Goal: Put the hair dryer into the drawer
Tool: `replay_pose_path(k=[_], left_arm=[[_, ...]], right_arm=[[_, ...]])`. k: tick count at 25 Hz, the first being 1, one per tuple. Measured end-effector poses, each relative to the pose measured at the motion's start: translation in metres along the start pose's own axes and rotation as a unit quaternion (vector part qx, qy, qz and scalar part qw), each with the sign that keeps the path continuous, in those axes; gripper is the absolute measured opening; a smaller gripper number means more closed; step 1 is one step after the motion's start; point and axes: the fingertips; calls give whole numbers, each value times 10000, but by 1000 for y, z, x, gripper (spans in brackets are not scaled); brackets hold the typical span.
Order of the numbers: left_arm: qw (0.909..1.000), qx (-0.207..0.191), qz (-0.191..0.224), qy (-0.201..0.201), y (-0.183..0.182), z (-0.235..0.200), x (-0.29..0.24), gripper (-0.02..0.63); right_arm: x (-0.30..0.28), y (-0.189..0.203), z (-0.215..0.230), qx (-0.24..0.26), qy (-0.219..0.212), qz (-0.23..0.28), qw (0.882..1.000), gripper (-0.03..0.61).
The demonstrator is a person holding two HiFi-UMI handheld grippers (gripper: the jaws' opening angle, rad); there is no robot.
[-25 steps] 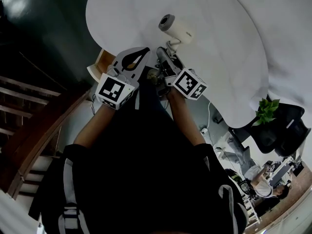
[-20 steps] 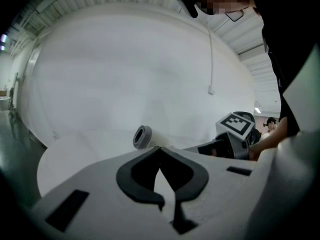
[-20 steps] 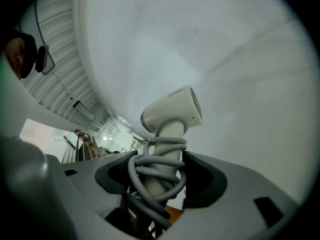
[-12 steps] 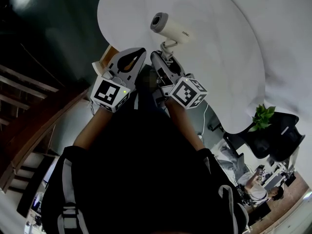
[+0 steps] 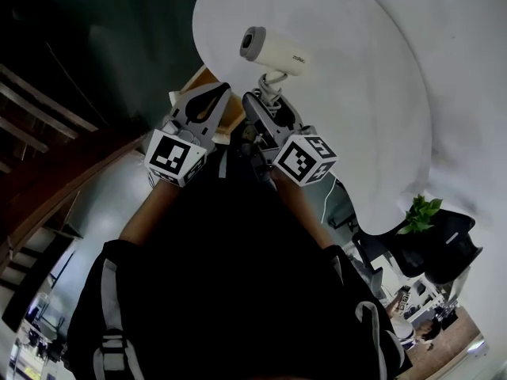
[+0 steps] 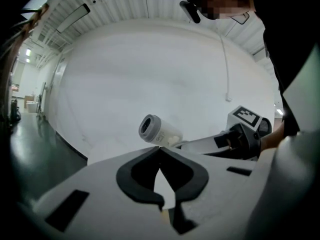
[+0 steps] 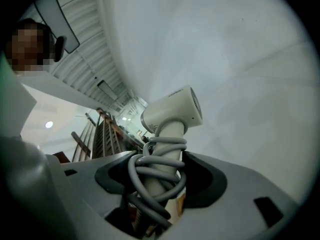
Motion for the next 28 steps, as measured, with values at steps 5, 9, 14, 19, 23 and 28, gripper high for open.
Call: replay_pose_path(k=[5,9,14,19,23,28], left_arm=[[9992,40,61,-388,0,-21,21,8],[9978,135,14,-653,16,-40,41,8],[9942,333,-86,-1019,35,-58,65,8],[9904,475,-245,-1275,56,-65,80,8],[9883,567,-333,-1379,70,-66,87,8],[9870,650,-423,-1408,82,-68,91,8]], right_arm=[[-20,30,-19,325,-282,-507,9978,293],[-34,60,-26,474,-394,-920,9938,293],[-48,95,-28,652,-564,-1509,9848,293],[-50,127,-24,643,-651,-1983,9759,293],[-47,154,-16,641,-644,-2384,9669,293],[-45,180,-1,816,-596,-2843,9534,293]])
Point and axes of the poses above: the fingertips, and each gripper's own axes: x backward along the fingers, z to its right, y out of its underside, and after that the axes turned 3 degrees about z, right-handed
